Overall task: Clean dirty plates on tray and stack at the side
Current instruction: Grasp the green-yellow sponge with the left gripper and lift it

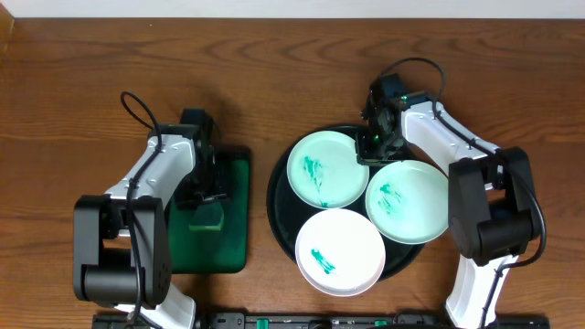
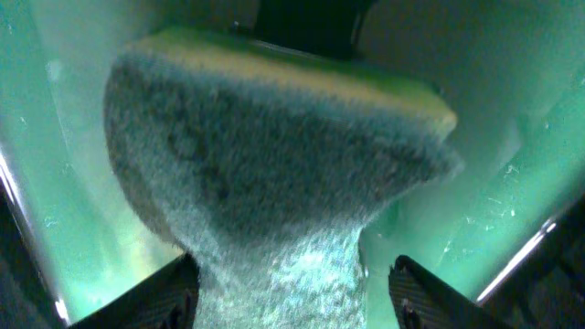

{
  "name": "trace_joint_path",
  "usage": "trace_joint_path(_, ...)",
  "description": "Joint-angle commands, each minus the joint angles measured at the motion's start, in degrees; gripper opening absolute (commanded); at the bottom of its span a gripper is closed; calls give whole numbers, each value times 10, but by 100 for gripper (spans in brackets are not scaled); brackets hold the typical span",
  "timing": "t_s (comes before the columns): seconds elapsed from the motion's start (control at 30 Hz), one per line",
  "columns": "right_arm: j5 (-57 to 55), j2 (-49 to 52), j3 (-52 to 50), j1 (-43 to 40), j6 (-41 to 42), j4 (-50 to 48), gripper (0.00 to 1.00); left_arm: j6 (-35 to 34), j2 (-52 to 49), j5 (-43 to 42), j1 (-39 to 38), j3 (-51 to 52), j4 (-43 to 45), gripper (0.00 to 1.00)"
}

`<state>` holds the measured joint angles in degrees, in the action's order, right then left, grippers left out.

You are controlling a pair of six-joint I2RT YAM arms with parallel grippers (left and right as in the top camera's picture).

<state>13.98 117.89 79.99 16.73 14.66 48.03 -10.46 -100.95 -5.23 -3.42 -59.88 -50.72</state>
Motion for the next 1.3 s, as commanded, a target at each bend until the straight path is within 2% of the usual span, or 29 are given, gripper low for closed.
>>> trace_joint_path(0.0, 5, 18, -2, 1, -2, 7, 1, 10, -1, -5, 3, 9, 19, 69)
trace_joint_path(0.13, 5, 18, -2, 1, -6, 9, 1, 20, -1, -4, 3, 9, 42, 67)
trace_joint_path(0.17, 5, 18, -2, 1, -6, 9, 1, 24, -1, -3, 3, 9, 47, 64)
trace_joint_path(0.2, 5, 18, -2, 1, -10, 8, 1, 28, -1, -2, 3, 9, 53, 50)
trace_joint_path(0.27, 5, 18, -2, 1, -10, 8, 1, 28, -1, -1, 2, 9, 56, 48)
trace_joint_path(0.3, 5, 18, -2, 1, -10, 9, 1, 28, -1, -1, 2, 9, 57, 52)
trace_joint_path(0.33, 5, 18, -2, 1, -10, 9, 1, 28, -1, -1, 3, 9, 57, 59)
trace_joint_path(0.4, 5, 18, -2, 1, -10, 10, 1, 28, -1, -1, 2, 9, 57, 63)
trace_joint_path(0.67, 5, 18, -2, 2, -10, 15, 1, 27, -1, -1, 2, 9, 56, 62)
trace_joint_path(0.77, 5, 18, -2, 2, -10, 15, 1, 27, -1, -2, 2, 9, 53, 53)
trace_joint_path(0.8, 5, 18, -2, 2, -10, 15, 1, 27, -1, -2, 2, 9, 52, 58)
trace_joint_path(0.83, 5, 18, -2, 2, -10, 15, 1, 27, -1, -2, 2, 9, 52, 71)
trace_joint_path(0.9, 5, 18, -2, 2, -10, 17, 1, 27, -1, -1, 3, 9, 53, 76)
trace_joint_path(0.93, 5, 18, -2, 2, -10, 17, 1, 28, -1, -1, 3, 9, 54, 73)
trace_joint_path(1.0, 5, 18, -2, 2, -10, 18, 1, 28, -1, -1, 3, 9, 56, 40)
trace_joint_path(1.03, 5, 18, -2, 2, -10, 18, 1, 27, -1, -1, 2, 9, 57, 31)
trace_joint_path(1.07, 5, 18, -2, 2, -10, 19, 1, 28, -1, -1, 2, 9, 57, 28)
trace_joint_path(1.17, 5, 18, -2, 2, -10, 20, 1, 27, -1, -1, 2, 9, 57, 28)
trace_joint_path(1.2, 5, 18, -2, 2, -10, 20, 1, 28, -1, -1, 3, 9, 57, 15)
trace_joint_path(1.23, 5, 18, -2, 2, -10, 21, 1, 28, -1, -1, 3, 9, 58, 8)
trace_joint_path(1.27, 5, 18, -2, 2, -10, 21, 1, 27, -1, -1, 2, 9, 59, 7)
